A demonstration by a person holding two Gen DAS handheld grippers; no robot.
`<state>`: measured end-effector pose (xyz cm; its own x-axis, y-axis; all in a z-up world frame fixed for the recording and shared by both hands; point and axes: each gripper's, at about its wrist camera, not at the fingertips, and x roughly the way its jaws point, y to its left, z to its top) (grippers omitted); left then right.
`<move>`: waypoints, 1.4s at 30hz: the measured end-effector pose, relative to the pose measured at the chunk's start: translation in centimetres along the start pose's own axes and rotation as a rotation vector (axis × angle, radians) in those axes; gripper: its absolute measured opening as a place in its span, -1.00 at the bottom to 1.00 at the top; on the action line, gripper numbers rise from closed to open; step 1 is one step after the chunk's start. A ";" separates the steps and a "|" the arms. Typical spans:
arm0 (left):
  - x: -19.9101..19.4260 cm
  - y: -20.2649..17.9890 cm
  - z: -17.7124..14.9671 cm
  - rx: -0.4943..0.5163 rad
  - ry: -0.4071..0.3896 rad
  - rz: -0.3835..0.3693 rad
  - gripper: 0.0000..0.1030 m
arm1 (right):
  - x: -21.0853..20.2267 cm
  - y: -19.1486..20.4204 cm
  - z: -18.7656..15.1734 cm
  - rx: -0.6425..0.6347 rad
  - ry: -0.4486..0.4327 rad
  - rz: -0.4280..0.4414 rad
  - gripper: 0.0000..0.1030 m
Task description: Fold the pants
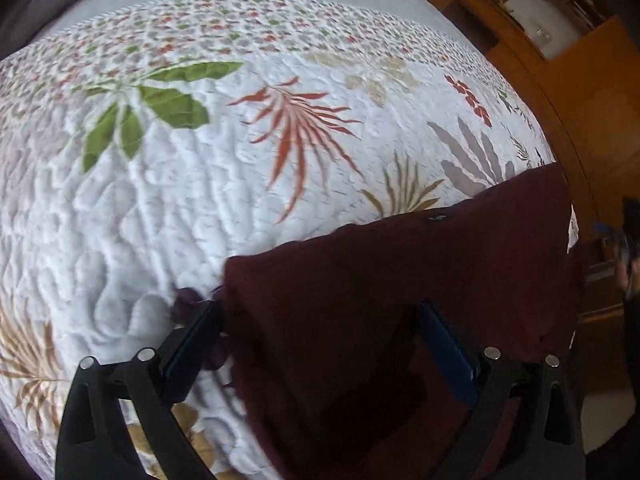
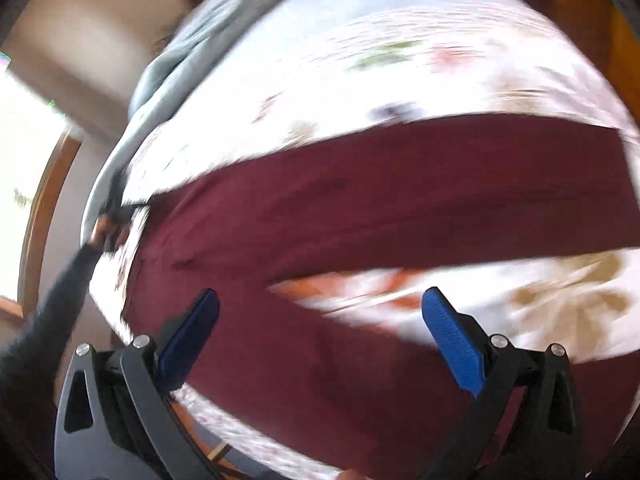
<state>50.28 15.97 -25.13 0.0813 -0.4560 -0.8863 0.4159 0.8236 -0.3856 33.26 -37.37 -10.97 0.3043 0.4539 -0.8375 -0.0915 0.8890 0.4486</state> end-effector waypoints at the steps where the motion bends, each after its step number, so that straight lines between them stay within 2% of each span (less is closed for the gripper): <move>1: 0.2 -0.1 0.2 -0.006 0.004 0.009 0.89 | -1.7 -3.2 1.6 0.037 -0.022 -0.019 0.95; 3: 0.5 -0.1 0.7 -0.039 0.003 0.004 0.90 | -3.9 -8.6 4.1 0.097 -0.045 -0.050 0.95; 4: 0.7 0.0 1.0 -0.052 0.003 0.001 0.90 | -4.8 -12.0 5.6 0.146 -0.056 -0.096 0.95; 6: 0.9 0.0 1.2 -0.067 0.006 -0.001 0.90 | -5.0 -17.2 7.8 0.219 -0.051 -0.142 0.95; 8: 1.1 0.0 1.4 -0.072 0.007 -0.003 0.90 | -4.2 -20.6 9.4 0.249 -0.032 -0.186 0.95; 10: 1.1 0.2 1.4 -0.088 0.003 -0.005 0.89 | -2.8 -23.0 10.3 0.259 -0.014 -0.202 0.95; 14: 1.3 0.2 1.5 -0.098 -0.013 0.026 0.90 | -0.6 -25.1 11.7 0.232 0.011 -0.197 0.95; 21: 2.1 -0.4 2.2 -0.107 -0.041 0.066 0.94 | 0.4 -26.1 12.8 0.142 0.059 -0.118 0.92; 23: 2.0 -0.6 2.4 -0.116 -0.045 0.069 0.93 | 0.5 -25.7 12.6 0.116 0.071 -0.083 0.48; 24: 2.0 -0.8 2.5 -0.119 -0.048 0.075 0.92 | 0.6 -25.3 12.4 0.107 0.080 -0.071 0.16; 25: 2.0 -0.8 2.6 -0.119 -0.052 0.082 0.88 | 0.6 -25.3 12.1 0.107 0.079 -0.075 0.05; 26: 1.9 -0.9 2.7 -0.120 -0.054 0.088 0.72 | 0.6 -25.3 12.0 0.108 0.078 -0.080 -0.06; 27: 1.8 -1.0 2.8 -0.127 -0.061 0.090 0.48 | 0.4 -25.4 11.8 0.110 0.074 -0.092 -0.39; 28: 1.6 -1.0 2.8 -0.133 -0.063 0.088 0.30 | 0.3 -25.4 11.8 0.117 0.070 -0.084 -0.50; 30: 1.2 -1.2 2.8 -0.138 -0.070 0.076 -0.09 | -0.2 -25.0 11.5 0.111 0.053 -0.072 -0.53; 32: 0.5 -1.7 2.8 -0.137 -0.088 0.077 -0.21 | -0.8 -24.4 11.1 0.101 0.039 -0.085 -0.55; 42: -6.2 -4.6 0.6 -0.142 -0.252 0.066 -0.33 | -6.4 -21.1 9.2 0.081 -0.071 -0.156 -0.58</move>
<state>48.40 14.84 -17.74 0.3338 -0.4543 -0.8259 0.2728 0.8853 -0.3767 41.99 -59.56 -12.16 0.3749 0.3034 -0.8760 0.0375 0.9392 0.3413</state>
